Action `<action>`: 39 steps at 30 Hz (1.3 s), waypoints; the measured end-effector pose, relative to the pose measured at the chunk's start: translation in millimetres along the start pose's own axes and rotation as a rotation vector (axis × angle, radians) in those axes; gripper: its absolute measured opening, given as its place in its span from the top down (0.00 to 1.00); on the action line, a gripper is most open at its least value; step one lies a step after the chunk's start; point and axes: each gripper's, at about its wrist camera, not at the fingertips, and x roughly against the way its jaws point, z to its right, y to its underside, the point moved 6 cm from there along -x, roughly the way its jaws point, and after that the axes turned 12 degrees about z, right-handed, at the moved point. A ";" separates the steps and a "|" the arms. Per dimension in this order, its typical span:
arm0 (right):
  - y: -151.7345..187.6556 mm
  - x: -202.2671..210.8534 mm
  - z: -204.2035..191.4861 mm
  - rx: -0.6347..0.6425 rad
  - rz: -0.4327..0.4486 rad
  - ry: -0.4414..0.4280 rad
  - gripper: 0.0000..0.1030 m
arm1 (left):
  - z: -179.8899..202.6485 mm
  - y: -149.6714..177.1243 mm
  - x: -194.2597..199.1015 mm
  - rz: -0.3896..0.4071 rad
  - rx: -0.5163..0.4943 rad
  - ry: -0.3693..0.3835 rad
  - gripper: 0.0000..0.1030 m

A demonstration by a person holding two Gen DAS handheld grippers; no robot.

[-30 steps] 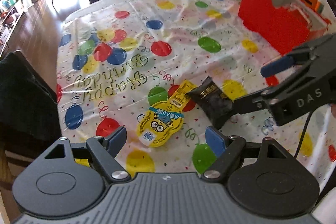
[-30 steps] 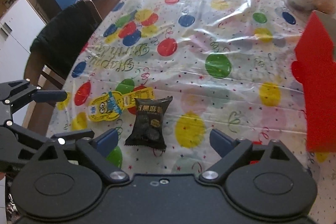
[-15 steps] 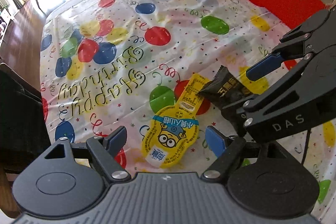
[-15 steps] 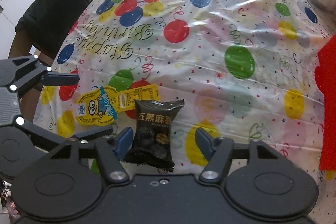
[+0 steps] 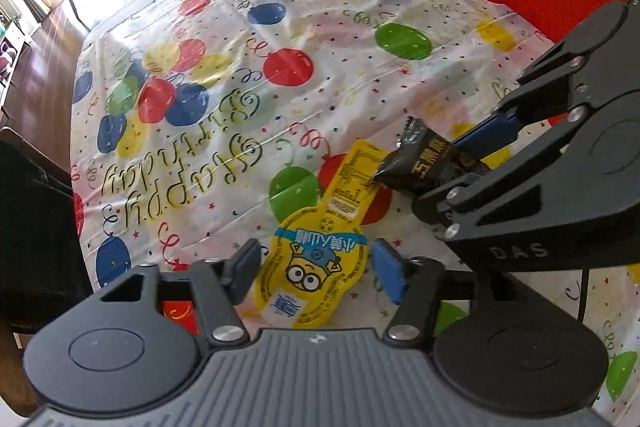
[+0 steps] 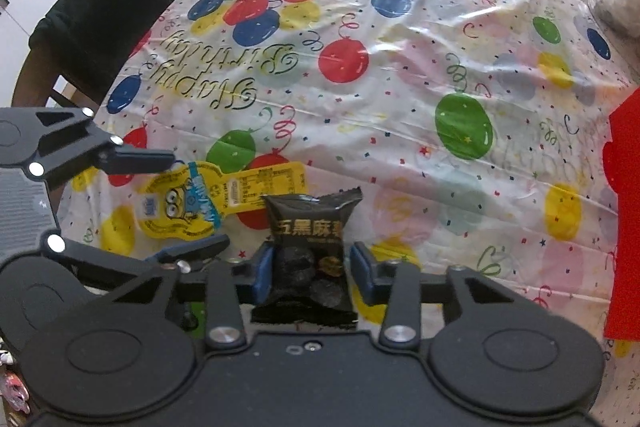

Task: Organize snacks
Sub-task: 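Grasp the yellow Minion pouch with the left gripper while the right gripper grasps the dark sesame packet, then carry the yellow pouch with the left gripper while the right gripper carries the dark packet to the box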

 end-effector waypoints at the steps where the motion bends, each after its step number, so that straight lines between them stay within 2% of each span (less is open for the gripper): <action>1: 0.5 0.7 -0.3 0.002 0.001 -0.003 0.65 | 1.5 0.1 0.7 0.001 -0.001 0.001 0.47; 8: 4.9 8.0 4.7 -0.033 0.008 -0.025 0.68 | 3.7 6.3 7.2 -0.004 0.032 -0.013 0.50; 15: 19.7 21.4 12.5 -0.070 0.001 -0.058 0.68 | 4.5 19.6 20.3 -0.010 0.134 -0.035 0.50; 25: 41.2 55.5 12.3 -0.089 0.026 -0.071 0.68 | 12.2 34.6 50.4 0.021 0.278 -0.057 0.50; 39: 71.5 114.3 23.8 -0.125 0.089 -0.032 0.68 | 39.7 48.9 96.7 0.043 0.367 -0.043 0.50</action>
